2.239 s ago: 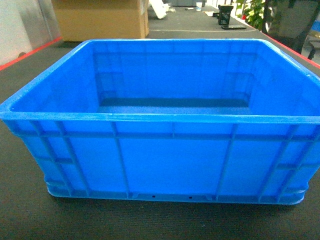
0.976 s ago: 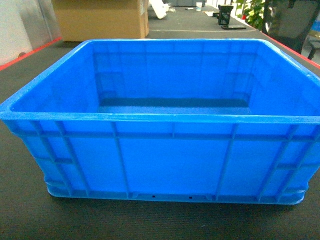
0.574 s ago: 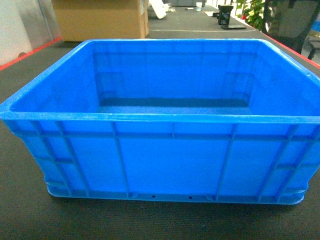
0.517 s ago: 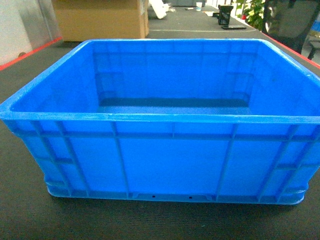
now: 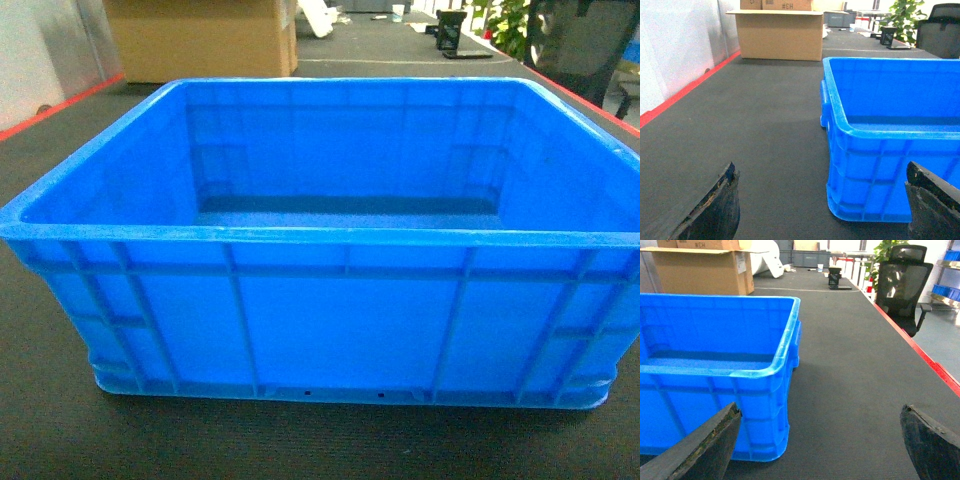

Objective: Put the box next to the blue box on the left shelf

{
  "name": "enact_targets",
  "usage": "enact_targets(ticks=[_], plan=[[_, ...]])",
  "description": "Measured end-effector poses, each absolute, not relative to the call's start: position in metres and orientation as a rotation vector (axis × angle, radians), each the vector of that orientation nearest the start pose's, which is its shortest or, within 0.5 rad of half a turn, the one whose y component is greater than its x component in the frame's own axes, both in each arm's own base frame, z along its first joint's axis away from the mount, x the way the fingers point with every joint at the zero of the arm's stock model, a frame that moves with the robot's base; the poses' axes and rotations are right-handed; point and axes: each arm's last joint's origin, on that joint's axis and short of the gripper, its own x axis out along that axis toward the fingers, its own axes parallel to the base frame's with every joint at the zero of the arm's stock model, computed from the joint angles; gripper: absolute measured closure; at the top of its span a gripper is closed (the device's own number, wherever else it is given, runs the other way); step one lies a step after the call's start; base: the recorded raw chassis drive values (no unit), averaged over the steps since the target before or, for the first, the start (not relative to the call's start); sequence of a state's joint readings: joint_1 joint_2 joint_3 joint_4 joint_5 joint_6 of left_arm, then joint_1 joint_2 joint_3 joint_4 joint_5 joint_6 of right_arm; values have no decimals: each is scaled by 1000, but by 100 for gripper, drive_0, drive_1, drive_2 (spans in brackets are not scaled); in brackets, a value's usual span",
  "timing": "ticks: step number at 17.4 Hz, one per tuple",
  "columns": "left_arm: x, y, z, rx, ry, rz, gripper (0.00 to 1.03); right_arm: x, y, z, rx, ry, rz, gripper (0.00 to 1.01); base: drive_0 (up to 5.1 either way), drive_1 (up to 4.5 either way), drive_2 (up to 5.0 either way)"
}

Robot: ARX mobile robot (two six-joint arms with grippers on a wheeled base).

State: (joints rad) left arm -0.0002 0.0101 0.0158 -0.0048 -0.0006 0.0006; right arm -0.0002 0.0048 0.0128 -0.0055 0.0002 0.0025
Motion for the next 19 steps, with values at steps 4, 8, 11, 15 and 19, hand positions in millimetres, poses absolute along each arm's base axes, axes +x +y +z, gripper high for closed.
enact_targets(ticks=[4,8,11,15,19], plan=[[101,-6,162,8,172,271,5,99,6,162,-9,258,-283,3,0,0,0],[118,-7,193,-27,79,330,5,112,15,199,52,134,-255,3,0,0,0],[168,-12,244,-39,52,223,5,155,22,244,67,172,-153,3,0,0,0],[263,-11,256,-72,263,153,5,243,28,259,58,392,-61,3,0,0,0],[329,-21,236,-71,461,122,5,314,29,239,75,553,-65,3,0,0,0]])
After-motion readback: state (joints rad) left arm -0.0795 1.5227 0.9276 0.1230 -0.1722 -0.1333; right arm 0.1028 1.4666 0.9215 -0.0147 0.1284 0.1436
